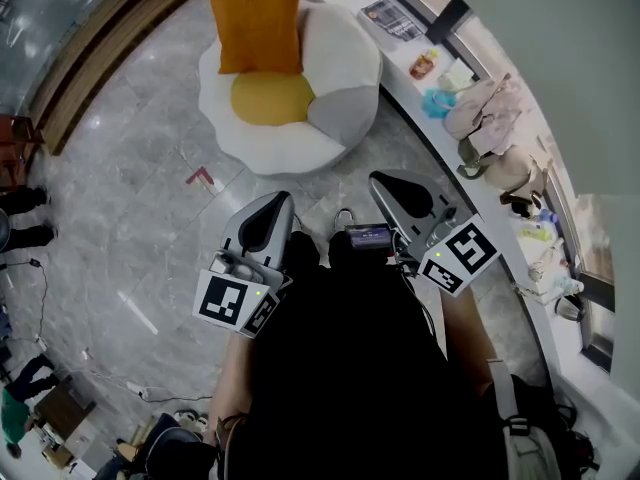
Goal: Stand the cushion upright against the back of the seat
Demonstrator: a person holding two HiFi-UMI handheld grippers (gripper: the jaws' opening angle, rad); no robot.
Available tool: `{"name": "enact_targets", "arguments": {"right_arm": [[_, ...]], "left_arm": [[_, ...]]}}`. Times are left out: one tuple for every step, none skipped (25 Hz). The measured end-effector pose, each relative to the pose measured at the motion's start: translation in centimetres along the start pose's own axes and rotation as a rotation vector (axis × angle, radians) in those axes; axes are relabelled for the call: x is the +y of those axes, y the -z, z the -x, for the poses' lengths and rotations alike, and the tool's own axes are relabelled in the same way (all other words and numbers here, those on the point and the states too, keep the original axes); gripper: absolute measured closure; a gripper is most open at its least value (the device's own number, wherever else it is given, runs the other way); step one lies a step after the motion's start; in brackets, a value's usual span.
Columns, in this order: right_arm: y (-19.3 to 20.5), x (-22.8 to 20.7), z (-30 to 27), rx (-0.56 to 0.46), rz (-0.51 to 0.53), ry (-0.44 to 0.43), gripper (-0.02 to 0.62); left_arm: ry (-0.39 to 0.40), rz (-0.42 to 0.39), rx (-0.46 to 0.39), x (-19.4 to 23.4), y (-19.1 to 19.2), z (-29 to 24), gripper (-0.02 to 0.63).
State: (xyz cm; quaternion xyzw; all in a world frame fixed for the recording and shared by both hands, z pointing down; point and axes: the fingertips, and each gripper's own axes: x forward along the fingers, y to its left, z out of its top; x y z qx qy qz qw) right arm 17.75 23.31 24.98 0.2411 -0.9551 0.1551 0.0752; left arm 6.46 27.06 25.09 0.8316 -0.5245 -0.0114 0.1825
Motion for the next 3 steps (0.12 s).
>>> {"name": "enact_targets", "arguments": {"right_arm": [[-0.04,0.03,0.03,-0.002,0.001,0.001,0.578],[-0.09,0.06,0.06,-0.004,0.003,0.001,0.578],[-0.14,0.09,0.08,-0.006,0.004,0.002,0.578]], "left_arm": [[-0.001,0.005,-0.004,-0.05,-0.11,0.02,0.592],[-0.001,0.007,-0.007,-0.08,-0.16,0.05,0.592],[-0.001,0.009,-0.009,-0.12,-0.22,0.08,0.592]]}}
